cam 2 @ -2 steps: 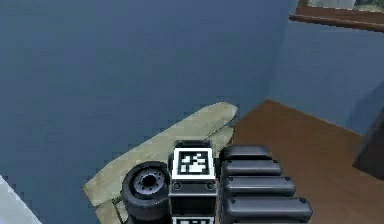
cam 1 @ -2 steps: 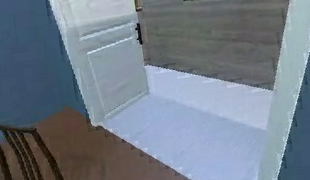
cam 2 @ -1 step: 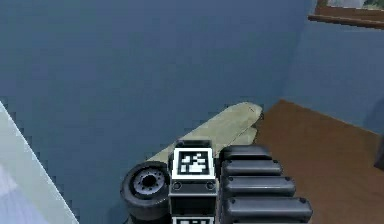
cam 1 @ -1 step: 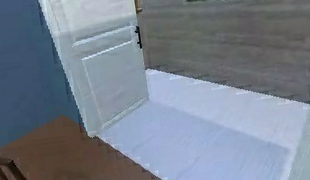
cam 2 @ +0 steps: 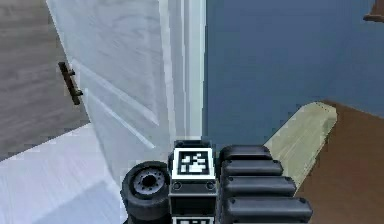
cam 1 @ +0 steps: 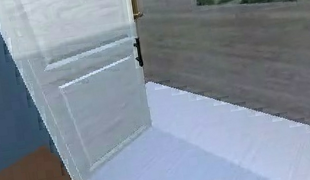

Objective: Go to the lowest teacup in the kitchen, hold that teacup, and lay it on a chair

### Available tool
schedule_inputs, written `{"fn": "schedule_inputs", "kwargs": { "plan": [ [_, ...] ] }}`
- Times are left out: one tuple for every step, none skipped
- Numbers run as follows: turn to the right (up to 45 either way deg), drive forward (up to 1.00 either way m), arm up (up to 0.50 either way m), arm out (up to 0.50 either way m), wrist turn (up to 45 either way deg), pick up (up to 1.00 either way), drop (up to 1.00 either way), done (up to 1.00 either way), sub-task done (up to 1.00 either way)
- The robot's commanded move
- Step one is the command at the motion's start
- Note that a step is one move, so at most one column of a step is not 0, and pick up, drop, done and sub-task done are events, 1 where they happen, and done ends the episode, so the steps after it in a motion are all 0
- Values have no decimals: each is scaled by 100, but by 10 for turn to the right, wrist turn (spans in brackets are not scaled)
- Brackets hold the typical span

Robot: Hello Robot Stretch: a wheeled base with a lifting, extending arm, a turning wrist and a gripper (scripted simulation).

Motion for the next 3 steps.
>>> {"fn": "schedule_inputs", "kwargs": {
  "plan": [
    [-450, 0, 0, 0, 0, 0, 0, 0, 0],
    [-60, 0, 0, 0, 0, 0, 0, 0, 0],
    [0, 70, 0, 0, 0, 0, 0, 0, 0]
  ]
}}
